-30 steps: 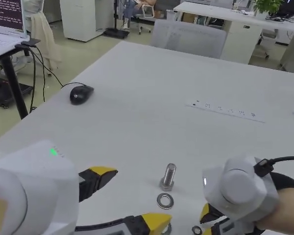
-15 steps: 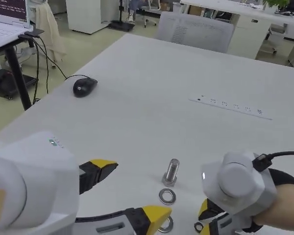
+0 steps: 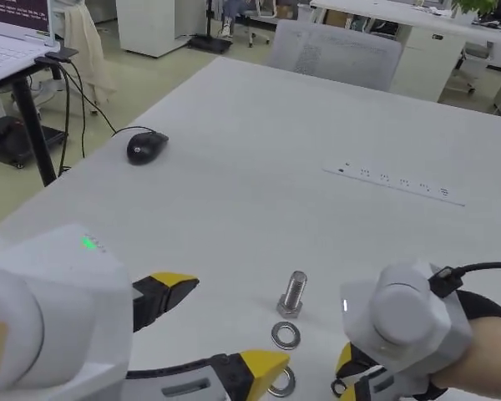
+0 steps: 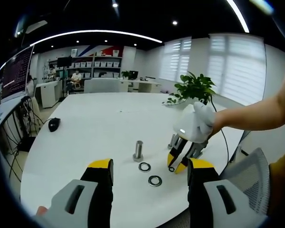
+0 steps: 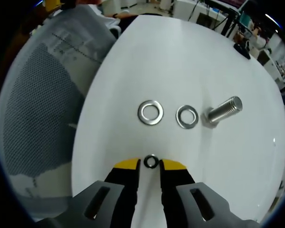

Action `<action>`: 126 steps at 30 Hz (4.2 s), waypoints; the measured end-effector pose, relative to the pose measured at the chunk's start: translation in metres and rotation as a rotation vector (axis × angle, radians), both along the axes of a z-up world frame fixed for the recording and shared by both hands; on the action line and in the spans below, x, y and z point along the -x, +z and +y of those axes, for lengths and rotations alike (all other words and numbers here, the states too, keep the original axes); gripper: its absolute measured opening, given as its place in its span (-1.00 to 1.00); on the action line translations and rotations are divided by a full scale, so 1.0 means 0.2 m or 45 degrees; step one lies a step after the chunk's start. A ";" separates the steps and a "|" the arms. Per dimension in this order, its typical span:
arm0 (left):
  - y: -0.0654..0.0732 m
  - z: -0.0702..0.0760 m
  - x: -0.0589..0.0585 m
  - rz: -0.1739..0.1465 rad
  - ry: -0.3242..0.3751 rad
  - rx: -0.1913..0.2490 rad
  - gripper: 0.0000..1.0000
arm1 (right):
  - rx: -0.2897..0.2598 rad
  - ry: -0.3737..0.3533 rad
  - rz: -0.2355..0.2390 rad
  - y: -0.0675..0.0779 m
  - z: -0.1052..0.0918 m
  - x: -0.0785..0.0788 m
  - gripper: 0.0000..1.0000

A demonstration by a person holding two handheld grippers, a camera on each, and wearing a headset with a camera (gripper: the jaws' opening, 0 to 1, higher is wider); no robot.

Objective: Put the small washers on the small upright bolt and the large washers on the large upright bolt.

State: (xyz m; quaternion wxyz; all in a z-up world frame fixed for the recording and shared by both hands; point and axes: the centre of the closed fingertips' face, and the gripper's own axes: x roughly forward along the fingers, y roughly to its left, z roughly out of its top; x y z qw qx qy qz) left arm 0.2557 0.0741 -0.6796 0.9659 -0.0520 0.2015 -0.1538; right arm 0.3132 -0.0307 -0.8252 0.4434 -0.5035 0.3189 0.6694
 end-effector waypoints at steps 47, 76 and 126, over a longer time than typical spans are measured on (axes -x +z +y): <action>0.00 -0.03 -0.01 0.009 -0.041 -0.015 0.25 | -0.053 -0.237 -0.047 0.15 -0.21 -0.16 -0.75; 0.02 -0.03 -0.06 -0.003 -0.054 -0.008 0.25 | -0.121 -0.366 -0.186 0.38 -0.23 -0.49 -0.75; -0.03 -0.01 -0.06 0.042 -0.035 0.009 0.25 | -0.011 -0.241 -0.129 0.10 -0.20 -0.52 -0.74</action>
